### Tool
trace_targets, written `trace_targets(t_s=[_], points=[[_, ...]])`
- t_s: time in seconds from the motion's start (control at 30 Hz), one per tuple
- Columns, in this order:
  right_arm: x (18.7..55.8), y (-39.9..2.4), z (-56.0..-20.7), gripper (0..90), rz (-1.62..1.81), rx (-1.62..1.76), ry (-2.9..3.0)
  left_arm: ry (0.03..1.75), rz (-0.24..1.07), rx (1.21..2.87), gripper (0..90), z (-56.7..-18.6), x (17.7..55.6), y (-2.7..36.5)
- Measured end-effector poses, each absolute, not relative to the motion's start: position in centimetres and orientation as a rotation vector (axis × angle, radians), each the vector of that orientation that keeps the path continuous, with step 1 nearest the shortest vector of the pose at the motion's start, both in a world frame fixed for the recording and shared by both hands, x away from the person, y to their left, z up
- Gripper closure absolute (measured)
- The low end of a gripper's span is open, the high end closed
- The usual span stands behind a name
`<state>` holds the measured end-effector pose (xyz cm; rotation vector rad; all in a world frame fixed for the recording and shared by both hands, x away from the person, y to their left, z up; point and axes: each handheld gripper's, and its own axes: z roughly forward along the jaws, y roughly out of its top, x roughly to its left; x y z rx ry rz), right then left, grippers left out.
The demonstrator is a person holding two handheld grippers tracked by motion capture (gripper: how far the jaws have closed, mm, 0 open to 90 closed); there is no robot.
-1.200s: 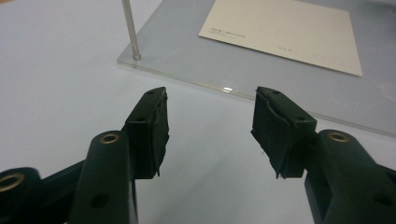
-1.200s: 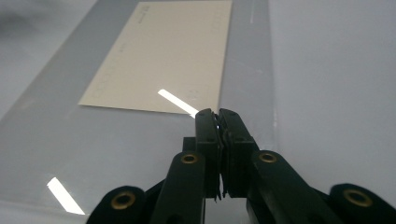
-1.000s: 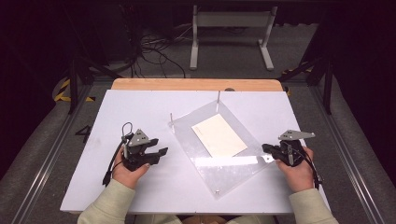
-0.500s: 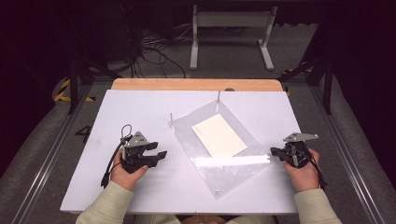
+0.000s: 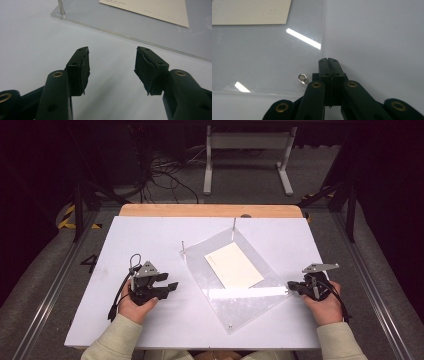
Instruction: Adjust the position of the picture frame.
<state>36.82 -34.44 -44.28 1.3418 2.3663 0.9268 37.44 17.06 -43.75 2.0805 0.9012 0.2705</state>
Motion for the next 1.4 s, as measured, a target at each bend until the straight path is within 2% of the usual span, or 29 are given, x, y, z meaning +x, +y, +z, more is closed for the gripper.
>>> trace_targets(t_s=[0.8,1.17,1.4], points=[[33.0,-26.0,-44.5,90.0,1.025,0.955,2.798,0.975,0.256,2.093,45.4,-44.6,38.3,17.8],[33.2,-24.0,-43.8,89.7,1.066,0.810,2.864,1.009,0.277,2.060,45.3,-44.4,37.8,19.0],[36.9,-23.2,-39.9,76.1,1.214,0.838,2.619,1.046,0.308,2.033,44.0,-44.4,36.9,20.3]])
